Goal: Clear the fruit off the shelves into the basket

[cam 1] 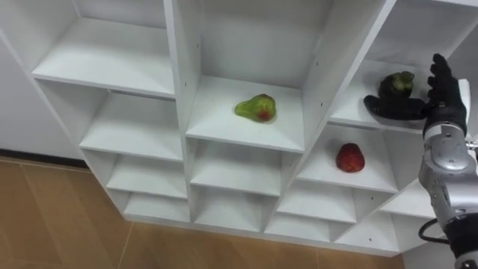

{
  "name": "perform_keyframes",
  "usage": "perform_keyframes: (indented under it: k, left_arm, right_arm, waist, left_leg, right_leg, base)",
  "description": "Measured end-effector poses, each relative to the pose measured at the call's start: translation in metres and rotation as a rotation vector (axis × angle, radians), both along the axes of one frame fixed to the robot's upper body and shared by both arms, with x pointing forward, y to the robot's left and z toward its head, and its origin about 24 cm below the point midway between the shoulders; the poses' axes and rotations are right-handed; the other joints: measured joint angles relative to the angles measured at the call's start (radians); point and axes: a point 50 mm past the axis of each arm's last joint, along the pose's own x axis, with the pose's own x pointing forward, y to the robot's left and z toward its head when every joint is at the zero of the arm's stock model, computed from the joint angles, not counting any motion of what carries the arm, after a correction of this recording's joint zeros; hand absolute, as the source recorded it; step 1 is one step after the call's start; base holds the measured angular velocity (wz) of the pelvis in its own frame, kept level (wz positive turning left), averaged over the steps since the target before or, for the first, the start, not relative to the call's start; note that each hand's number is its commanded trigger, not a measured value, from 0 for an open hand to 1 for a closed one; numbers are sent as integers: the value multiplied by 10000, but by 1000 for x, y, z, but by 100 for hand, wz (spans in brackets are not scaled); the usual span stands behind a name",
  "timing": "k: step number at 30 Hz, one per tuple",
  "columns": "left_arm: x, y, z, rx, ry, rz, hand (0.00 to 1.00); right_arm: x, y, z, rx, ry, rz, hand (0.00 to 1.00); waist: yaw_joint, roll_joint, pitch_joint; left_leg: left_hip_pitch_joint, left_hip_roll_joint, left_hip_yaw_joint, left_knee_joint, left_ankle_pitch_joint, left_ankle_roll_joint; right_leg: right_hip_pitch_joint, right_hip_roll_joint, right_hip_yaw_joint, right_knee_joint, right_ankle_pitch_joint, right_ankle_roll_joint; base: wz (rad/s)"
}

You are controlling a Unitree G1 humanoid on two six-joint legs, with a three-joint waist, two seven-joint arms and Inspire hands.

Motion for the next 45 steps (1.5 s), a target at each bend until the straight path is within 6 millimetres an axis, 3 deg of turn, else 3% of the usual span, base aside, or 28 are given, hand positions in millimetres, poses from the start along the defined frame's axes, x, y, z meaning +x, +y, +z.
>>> perform_keyframes:
  k: [14,19,24,35,36,37,38,45]
  left_arm:
    - [0,0,0,-25,27,8,100]
    - [1,0,0,-25,-14,5,100]
    - [6,1,2,-83,-132,-70,100]
    - [13,2,4,-78,-382,-180,100]
    - [13,1,4,-78,-381,-182,100]
    - [13,1,4,-78,-381,-182,100]
    - [13,1,4,-78,-383,-180,100]
    - [13,2,4,-72,-387,-189,100]
  right_arm:
    - [1,1,1,-482,158,286,0]
    - [1,0,-1,-994,389,656,0]
    - [2,3,-2,-1035,631,1196,0]
    - [3,7,-4,-1313,953,1823,0]
    - [3,8,-4,-1345,984,1889,55]
    - [3,8,-4,-1374,1001,1916,82]
    - [3,8,-5,-1400,1023,1960,100]
    - [4,-2,4,-1911,980,1873,100]
  waist:
    - [8,162,72]
    - [-2,174,52]
    - [-50,123,-40]
    - [-14,167,-12]
    - [-13,178,-5]
    - [-14,179,-4]
    - [-13,181,-3]
    - [-12,170,-13]
  left_leg:
    - [-5,-2,-5,57,0,0]
    - [-42,9,1,58,0,-1]
    - [-99,17,-27,71,-1,-2]
    - [-42,24,-20,119,1,-7]
    - [-43,26,-21,115,1,-7]
    - [-44,27,-22,111,1,-8]
    - [-56,27,-22,94,1,-8]
    - [-17,26,-11,57,4,-13]
  right_leg:
    - [30,-5,-51,14,1,-1]
    - [23,1,-83,14,5,-8]
    - [-1,-6,-233,14,9,-13]
    - [18,3,-239,16,35,-46]
    - [19,6,-239,16,36,-49]
    - [18,7,-239,17,38,-50]
    - [20,9,-238,18,39,-51]
    - [17,11,-240,14,39,-51]
  base:
    - [0]
    - [0]
    - [0]
    - [0]
    - [0]
    - [0]
    - [0]
    - [0]
